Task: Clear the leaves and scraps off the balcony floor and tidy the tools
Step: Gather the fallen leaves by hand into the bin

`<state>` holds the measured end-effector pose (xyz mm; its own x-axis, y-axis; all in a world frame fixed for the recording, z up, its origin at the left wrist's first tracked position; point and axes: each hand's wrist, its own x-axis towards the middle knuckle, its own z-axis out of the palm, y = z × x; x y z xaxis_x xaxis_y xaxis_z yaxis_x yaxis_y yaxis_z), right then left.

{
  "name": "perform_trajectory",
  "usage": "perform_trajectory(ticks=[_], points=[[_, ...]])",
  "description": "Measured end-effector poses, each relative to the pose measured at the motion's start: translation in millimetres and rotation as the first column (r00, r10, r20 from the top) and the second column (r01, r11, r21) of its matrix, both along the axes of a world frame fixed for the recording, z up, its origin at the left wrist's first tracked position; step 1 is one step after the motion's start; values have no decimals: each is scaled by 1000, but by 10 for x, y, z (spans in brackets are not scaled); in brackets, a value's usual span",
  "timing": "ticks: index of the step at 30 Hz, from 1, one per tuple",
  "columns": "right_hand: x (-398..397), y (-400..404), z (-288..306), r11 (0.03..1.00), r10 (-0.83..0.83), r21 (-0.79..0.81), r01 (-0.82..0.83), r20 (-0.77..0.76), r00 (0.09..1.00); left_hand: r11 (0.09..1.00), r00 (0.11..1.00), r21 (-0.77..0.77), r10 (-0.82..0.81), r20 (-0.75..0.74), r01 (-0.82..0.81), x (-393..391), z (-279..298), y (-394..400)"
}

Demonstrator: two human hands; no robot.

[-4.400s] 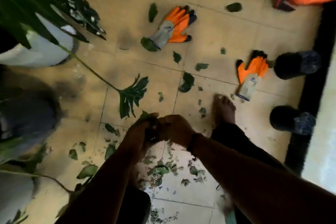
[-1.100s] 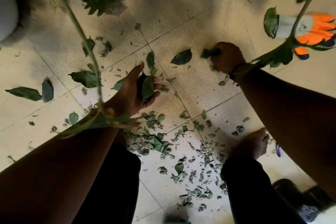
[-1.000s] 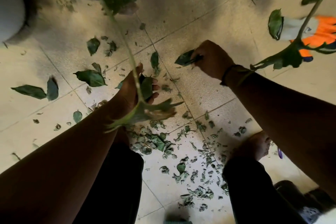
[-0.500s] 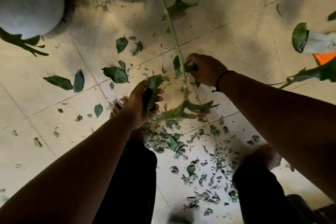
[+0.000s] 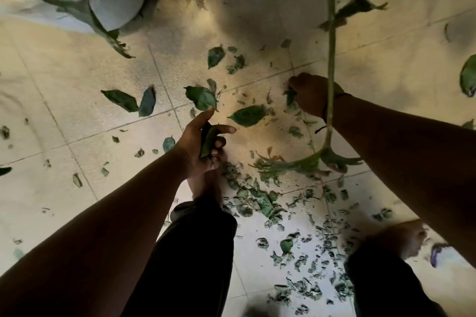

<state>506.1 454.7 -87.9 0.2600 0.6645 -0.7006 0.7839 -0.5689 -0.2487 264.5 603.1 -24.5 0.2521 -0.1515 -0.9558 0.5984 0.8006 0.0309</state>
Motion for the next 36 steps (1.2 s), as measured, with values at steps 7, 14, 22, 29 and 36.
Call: perform_trajectory(ticks=[7,14,22,29,36], points=[[28,107,179,975,-214,-72,210,-64,975,987,994,113,110,6,-110,-180,-27,246],[-761,608,299,1000,11,7,-10,-257,966,950,973,242,218,-72,-195,-352,-78,467],[-976,574,40,999,-22,-31,20,-67,998,903,950,361,291,-117,-232,-379,-133,666],[-1125,636,194,998,60,18,-57,-287,956,542,939,769,-245,-242,339,-93,-326,708],[-1660,788,109,976,212,17,-216,-265,941,299,764,753,-514,-391,586,113,-391,776]])
